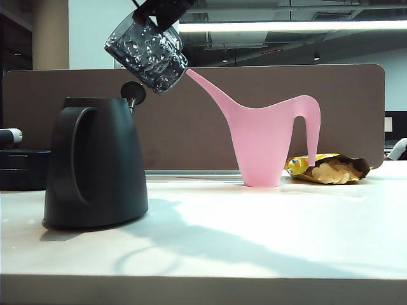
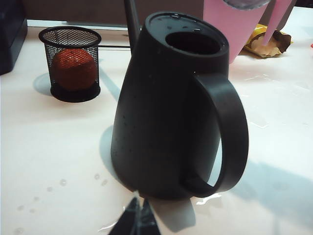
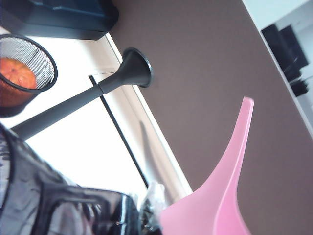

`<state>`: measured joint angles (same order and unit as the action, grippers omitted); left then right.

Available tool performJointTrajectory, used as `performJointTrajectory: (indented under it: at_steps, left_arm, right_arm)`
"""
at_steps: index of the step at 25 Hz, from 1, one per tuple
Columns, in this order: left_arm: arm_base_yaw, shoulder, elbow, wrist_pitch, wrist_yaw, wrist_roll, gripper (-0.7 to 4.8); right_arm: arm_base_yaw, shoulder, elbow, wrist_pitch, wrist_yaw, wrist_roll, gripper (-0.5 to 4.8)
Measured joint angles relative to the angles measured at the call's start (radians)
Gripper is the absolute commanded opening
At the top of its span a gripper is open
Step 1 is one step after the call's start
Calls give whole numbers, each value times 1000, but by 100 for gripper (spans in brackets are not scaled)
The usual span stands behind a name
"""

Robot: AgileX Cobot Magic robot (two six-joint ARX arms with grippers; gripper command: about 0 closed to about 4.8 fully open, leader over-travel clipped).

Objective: Pour the water from the cup into the kettle.

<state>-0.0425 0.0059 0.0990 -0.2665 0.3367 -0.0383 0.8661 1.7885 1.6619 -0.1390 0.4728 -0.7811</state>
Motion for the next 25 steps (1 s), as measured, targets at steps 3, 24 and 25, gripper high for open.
performJointTrajectory:
  at_steps: [3,24,25]
  left_arm:
    - [0,0,0,0,0,0,-5]
    - [0,0,0,0,0,0,-5]
    - [0,0,0,0,0,0,-5]
  right_arm:
    - [19,21,0,35,23,-102,-5]
    - [68,61,0,154,47,-362,-5]
    - [74,64,0,171,48,-397,-5]
